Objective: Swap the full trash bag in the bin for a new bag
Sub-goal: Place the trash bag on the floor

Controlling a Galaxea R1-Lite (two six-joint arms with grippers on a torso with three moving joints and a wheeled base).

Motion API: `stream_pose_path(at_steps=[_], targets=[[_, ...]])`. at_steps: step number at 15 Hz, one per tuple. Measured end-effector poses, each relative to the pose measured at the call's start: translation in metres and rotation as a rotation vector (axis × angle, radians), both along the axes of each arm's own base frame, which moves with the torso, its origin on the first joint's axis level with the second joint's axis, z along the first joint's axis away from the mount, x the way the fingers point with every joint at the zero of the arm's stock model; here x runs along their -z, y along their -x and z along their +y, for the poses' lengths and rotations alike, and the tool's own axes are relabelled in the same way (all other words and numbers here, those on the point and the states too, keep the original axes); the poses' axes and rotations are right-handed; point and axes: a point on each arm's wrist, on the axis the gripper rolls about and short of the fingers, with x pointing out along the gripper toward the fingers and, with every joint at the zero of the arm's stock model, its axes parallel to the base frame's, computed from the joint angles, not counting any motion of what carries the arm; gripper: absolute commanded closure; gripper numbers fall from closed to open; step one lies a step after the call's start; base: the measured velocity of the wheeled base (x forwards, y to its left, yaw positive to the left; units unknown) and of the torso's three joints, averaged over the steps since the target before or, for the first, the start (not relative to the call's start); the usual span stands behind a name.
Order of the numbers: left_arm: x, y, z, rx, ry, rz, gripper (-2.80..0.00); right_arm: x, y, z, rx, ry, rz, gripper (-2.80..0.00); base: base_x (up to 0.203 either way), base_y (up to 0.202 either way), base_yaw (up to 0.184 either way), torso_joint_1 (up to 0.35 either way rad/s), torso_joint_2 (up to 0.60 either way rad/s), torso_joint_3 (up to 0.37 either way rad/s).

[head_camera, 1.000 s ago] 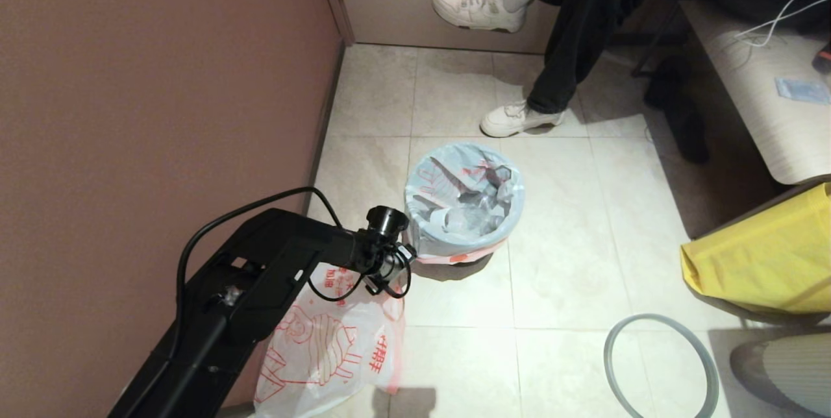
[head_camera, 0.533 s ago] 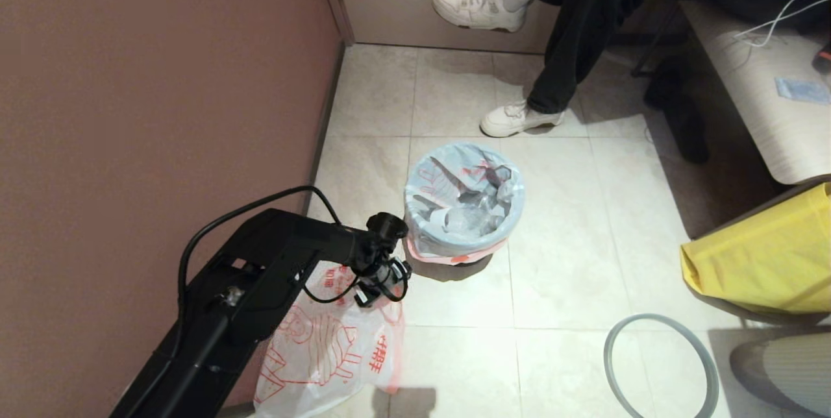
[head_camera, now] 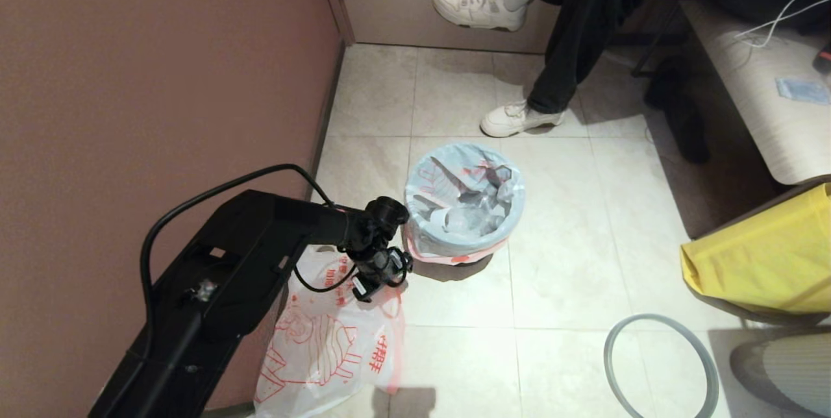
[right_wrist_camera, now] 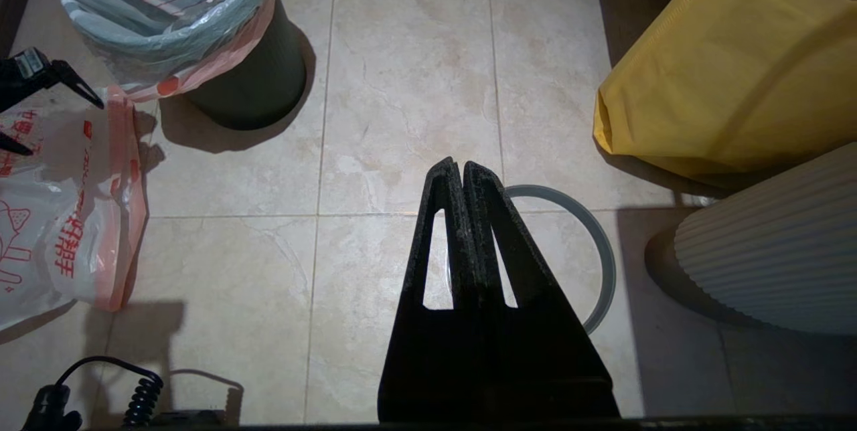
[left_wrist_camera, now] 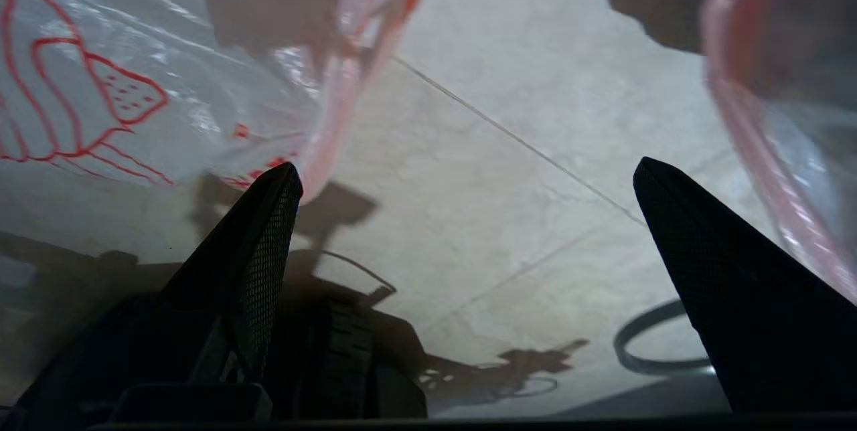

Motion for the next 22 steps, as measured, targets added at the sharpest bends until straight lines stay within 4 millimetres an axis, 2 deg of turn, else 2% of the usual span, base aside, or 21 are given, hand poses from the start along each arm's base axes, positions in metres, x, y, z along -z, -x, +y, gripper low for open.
stream_pose_path(at_steps=[3,5,11,19,22], targets=[[-0.013,-0.004,-0.008,0.037,0.056,-0.078,-2.80,0.000,0.000,0.000,0.000,0.000,0.000,0.00,0.000,0.000,0.000,0.000,0.00,0.000],[-0.017,-0.015,0.002,0.013,0.080,-0.156,-2.80,0.000,0.000,0.000,0.000,0.000,0.000,0.00,0.000,0.000,0.000,0.000,0.00,0.000],[-0.006,-0.033,0.000,0.048,0.058,-0.320,-2.80,0.000,0.000,0.000,0.000,0.000,0.000,0.00,0.000,0.000,0.000,0.000,0.00,0.000],[0.009,-0.036,0.003,0.065,0.055,-0.307,-2.80,0.000,0.000,0.000,0.000,0.000,-0.001,0.00,0.000,0.000,0.000,0.000,0.00,0.000],[0.010,-0.031,0.001,0.092,0.038,-0.260,-2.80,0.000,0.000,0.000,0.000,0.000,0.000,0.00,0.000,0.000,0.000,0.000,0.00,0.000]])
